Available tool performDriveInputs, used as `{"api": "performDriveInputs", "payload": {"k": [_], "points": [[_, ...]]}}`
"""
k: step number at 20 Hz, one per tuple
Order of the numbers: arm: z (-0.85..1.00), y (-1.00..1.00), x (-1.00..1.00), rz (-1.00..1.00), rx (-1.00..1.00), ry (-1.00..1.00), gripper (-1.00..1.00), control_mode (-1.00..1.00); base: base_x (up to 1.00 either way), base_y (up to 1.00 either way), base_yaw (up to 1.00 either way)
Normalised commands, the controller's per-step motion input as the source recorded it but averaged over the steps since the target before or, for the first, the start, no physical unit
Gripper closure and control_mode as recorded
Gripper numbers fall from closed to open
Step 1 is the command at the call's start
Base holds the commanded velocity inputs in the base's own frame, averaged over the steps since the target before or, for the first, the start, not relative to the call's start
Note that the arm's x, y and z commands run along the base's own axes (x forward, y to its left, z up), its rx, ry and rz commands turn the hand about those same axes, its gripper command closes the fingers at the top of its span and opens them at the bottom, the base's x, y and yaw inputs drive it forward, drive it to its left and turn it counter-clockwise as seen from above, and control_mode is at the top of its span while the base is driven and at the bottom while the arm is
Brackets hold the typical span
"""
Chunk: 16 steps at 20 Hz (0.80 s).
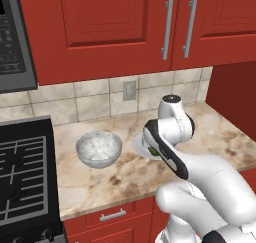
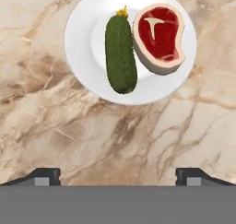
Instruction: Place the steak on the plate and place the cucumber on the same plate.
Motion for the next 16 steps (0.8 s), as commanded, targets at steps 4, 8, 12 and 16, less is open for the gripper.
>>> {"api": "performDriveInputs", "payload": {"k": [4, 8, 12, 16], "points": [[0.18, -0.05, -0.68, 0.00, -0.01, -0.16, -1.00, -1.00, 0.00, 0.00, 0.00], [0.16, -0.01, -0.59, 0.00, -0.04, -0.10, -1.00, -1.00, 0.00, 0.00, 0.00], [0.13, -0.01, -0.58, 0.00, -0.01, -0.07, -1.00, -1.00, 0.00, 0.00, 0.00], [0.11, -0.01, -0.56, 0.00, 0.00, -0.05, -1.00, -1.00, 0.00, 0.00, 0.00]]}}
